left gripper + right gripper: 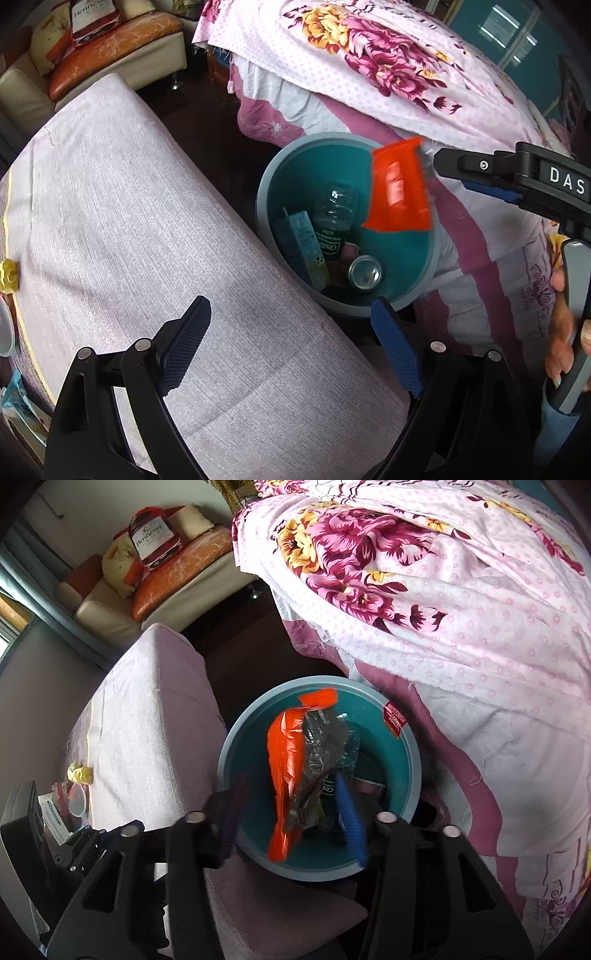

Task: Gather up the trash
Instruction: 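Carry the can and bag over the teal bin and release both inside, then grasp the brown bowl rim with the left tool while the right tool grasps the blue snack packet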

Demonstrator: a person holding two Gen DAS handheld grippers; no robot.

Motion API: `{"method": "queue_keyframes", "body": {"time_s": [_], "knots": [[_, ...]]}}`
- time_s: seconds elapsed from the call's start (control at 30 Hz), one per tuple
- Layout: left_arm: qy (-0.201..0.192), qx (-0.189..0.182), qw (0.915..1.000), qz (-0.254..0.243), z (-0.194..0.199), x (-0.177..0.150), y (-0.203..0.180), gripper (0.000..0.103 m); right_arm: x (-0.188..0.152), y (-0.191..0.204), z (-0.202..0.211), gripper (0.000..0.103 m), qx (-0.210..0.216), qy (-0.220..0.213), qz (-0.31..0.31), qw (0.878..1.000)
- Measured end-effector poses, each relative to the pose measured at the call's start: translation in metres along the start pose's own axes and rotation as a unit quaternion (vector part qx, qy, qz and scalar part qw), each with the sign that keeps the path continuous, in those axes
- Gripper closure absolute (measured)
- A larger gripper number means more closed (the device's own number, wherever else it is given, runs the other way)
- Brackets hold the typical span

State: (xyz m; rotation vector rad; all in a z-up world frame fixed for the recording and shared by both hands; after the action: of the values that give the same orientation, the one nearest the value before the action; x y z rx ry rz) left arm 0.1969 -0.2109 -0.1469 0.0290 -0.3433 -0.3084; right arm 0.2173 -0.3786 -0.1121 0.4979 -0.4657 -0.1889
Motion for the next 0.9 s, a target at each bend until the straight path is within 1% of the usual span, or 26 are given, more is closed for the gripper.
{"method": "queue_keyframes", "body": {"time_s": [0.07,0.1,0.23,0.27,0.3,0.43,0.9], "knots": [[0.0,0.001,1.0,0.004,0.001,-0.003,0.004,0.014,-0.001,0.003,0.0,0.037,-0.002,0.003,-0.002,1.0],[0.0,0.002,1.0,0.006,0.001,-0.004,0.007,0.014,-0.001,0.003,0.0,0.033,-0.002,0.004,-0.003,1.0],[-0.001,0.003,0.9999,0.015,0.004,-0.009,0.015,0.014,-0.005,0.009,0.001,0.031,-0.005,0.009,-0.005,1.0],[-0.001,0.004,0.9999,0.017,0.005,-0.01,0.017,0.013,-0.006,0.01,0.0,0.028,-0.004,0.013,-0.008,1.0],[-0.001,0.003,0.9998,0.02,0.005,-0.012,0.02,0.013,-0.007,0.011,-0.001,0.027,-0.004,0.015,-0.01,1.0],[-0.001,0.003,0.9996,0.029,0.008,-0.019,0.029,0.013,-0.014,0.018,-0.004,0.027,-0.007,0.031,-0.016,0.999],[-0.013,-0.004,0.9979,0.064,0.024,-0.046,0.066,0.013,-0.044,0.076,-0.014,0.027,-0.009,0.06,0.032,0.998]]}}
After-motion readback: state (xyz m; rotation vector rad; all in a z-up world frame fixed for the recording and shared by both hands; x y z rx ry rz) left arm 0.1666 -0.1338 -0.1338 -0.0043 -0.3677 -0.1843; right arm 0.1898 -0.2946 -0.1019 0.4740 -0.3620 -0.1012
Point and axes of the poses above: each gripper's, at about its wrist camera, not at the fingertips, and z roughly against the way its jaws point, y to its left, x to its top, the point moved 7 cm from there along -z, roughly the way its jaws point, and after that the axes turned 13 degrees about x, right-handed, at the moved point
